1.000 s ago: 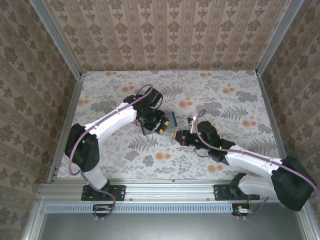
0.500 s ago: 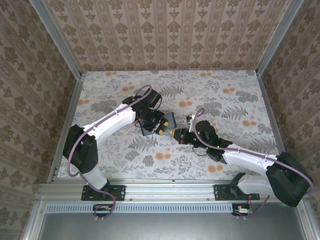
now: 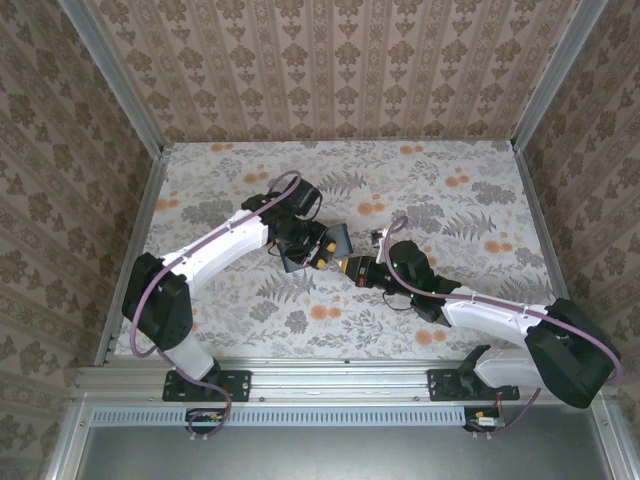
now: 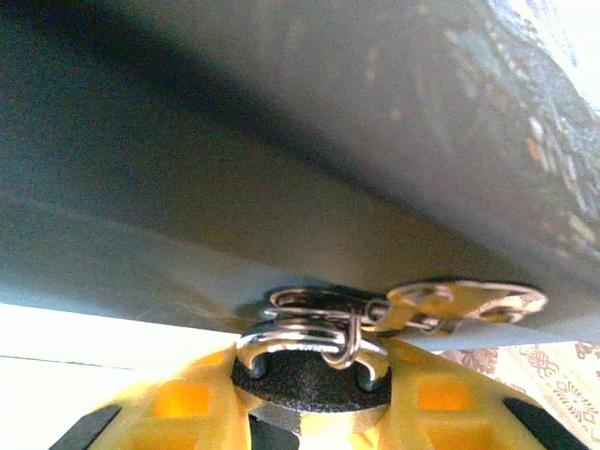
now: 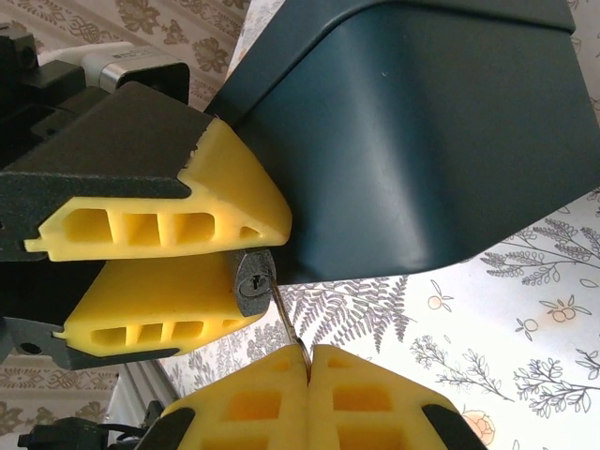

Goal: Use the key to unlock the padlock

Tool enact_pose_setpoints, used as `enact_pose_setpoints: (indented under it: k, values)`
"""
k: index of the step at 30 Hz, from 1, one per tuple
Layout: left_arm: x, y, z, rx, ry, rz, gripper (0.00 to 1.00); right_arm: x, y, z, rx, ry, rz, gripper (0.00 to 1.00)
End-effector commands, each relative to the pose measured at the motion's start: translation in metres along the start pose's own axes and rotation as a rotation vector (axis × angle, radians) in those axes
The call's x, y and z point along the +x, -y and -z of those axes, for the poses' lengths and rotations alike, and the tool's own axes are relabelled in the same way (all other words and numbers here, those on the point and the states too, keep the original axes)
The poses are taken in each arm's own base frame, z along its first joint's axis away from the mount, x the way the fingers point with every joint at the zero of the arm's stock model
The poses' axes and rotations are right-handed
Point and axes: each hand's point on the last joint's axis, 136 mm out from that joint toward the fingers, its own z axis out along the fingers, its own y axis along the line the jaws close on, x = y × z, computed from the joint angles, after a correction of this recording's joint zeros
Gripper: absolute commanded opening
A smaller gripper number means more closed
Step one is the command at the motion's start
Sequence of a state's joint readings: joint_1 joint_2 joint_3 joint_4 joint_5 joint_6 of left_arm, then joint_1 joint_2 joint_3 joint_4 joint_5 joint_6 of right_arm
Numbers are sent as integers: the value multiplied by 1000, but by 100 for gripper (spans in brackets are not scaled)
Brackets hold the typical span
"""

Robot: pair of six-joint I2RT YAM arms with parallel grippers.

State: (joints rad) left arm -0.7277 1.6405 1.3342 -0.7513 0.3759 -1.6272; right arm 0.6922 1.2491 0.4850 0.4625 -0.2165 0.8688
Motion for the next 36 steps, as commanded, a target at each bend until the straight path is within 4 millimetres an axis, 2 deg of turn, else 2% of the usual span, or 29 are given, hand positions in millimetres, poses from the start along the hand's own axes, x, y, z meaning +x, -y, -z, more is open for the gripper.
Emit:
enact_pose_setpoints:
  k: [1,18,36]
  values:
    - [9,8,10,54,-16,0,13,-8,-13,-3,-51,26,-5,0]
    - [7,4,9,62,-3,8,13,-6,-12,-1,-64,25,-17,0]
    - [19,12,6,105,-45,-6,11,-15,-22,-9,-154,62,-35,0]
